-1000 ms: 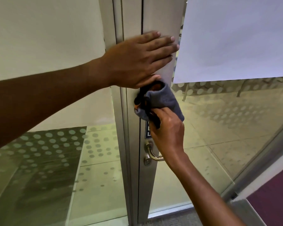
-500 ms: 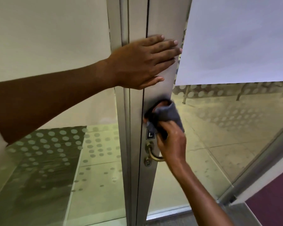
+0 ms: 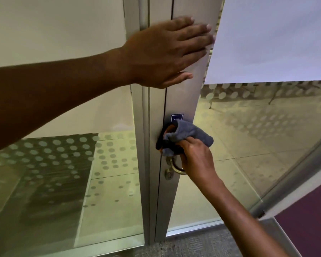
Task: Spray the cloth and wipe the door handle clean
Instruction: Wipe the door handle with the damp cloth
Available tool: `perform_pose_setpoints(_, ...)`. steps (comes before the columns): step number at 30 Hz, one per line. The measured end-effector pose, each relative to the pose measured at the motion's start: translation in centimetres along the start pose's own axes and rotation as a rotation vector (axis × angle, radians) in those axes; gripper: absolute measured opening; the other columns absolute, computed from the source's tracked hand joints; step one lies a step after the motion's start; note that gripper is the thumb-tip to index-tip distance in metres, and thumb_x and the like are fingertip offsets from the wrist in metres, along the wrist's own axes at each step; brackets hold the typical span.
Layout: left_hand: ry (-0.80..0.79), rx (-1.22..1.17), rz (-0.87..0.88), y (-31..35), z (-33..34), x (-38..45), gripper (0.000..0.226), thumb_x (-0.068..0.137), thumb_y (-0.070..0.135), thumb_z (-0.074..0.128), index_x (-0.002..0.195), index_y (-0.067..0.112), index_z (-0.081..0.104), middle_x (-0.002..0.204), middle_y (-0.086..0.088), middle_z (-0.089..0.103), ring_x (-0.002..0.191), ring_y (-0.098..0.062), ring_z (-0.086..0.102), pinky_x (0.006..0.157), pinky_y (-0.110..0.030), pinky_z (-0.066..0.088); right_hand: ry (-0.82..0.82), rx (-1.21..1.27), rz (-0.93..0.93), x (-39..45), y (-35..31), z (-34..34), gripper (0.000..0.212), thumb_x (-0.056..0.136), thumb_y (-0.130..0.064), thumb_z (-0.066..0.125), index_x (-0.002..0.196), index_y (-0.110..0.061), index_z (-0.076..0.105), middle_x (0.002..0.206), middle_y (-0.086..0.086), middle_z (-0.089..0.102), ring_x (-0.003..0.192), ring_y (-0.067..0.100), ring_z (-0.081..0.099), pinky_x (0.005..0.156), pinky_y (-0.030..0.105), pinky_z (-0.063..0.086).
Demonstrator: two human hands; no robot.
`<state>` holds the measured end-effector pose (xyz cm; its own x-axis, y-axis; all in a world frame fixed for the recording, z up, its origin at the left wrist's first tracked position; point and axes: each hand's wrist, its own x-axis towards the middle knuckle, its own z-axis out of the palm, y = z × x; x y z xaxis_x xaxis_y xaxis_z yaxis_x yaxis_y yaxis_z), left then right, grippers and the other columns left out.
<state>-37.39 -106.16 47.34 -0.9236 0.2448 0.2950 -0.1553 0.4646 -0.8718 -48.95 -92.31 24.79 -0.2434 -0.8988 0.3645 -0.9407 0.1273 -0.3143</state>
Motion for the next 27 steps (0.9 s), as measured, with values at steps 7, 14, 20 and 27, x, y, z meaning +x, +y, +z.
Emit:
perform_pose_setpoints(7,0.022,0.045,-0.002,0.1,-0.7,0.0,0.068,0.106,0.047,0.008,0.152,0.002,0.031,0.163,-0.022,0.028,0.152,-0.039,0.027,0.124,-0.051,0.025,-0.268,-0.093,-0.058,-0.9,0.9,-2.2,0.031,0.089,-0.008,0.054,0.119,-0.015,0.062,0.12,0.007,0.059,0.111,0.026,0.053,0.09,0.038,0.046)
perform_pose_setpoints(14,0.033,0.037,-0.003,0.1,-0.9,0.0,0.066,0.107,0.046,0.012,0.15,0.001,0.036,0.162,-0.022,0.03,0.151,-0.038,0.029,0.123,-0.051,0.026,-0.08,-0.032,-0.143,-3.4,1.2,-6.3,0.036,0.087,-0.022,0.067,0.122,-0.024,0.057,0.115,0.001,0.064,0.097,0.02,0.061,0.078,0.026,0.052)
perform_pose_setpoints(20,0.032,0.031,0.0,0.1,-0.8,0.0,0.069,0.106,0.047,0.008,0.148,0.0,0.036,0.162,-0.022,0.03,0.151,-0.039,0.029,0.122,-0.051,0.028,-0.124,-0.162,-0.027,-5.2,0.4,0.2,0.077,0.078,-0.039,0.068,0.143,-0.024,0.031,0.125,0.005,0.057,0.109,0.023,0.047,0.1,0.037,0.033)
perform_pose_setpoints(27,0.014,0.002,0.003,0.1,-0.5,-0.1,0.074,0.104,0.05,0.003,0.151,0.0,0.031,0.163,-0.023,0.027,0.152,-0.04,0.025,0.124,-0.051,0.024,0.062,-0.169,0.121,-5.1,-1.3,4.9,0.07,0.072,-0.047,0.062,0.135,-0.026,0.044,0.141,0.007,0.042,0.127,0.03,0.04,0.109,0.047,0.029)
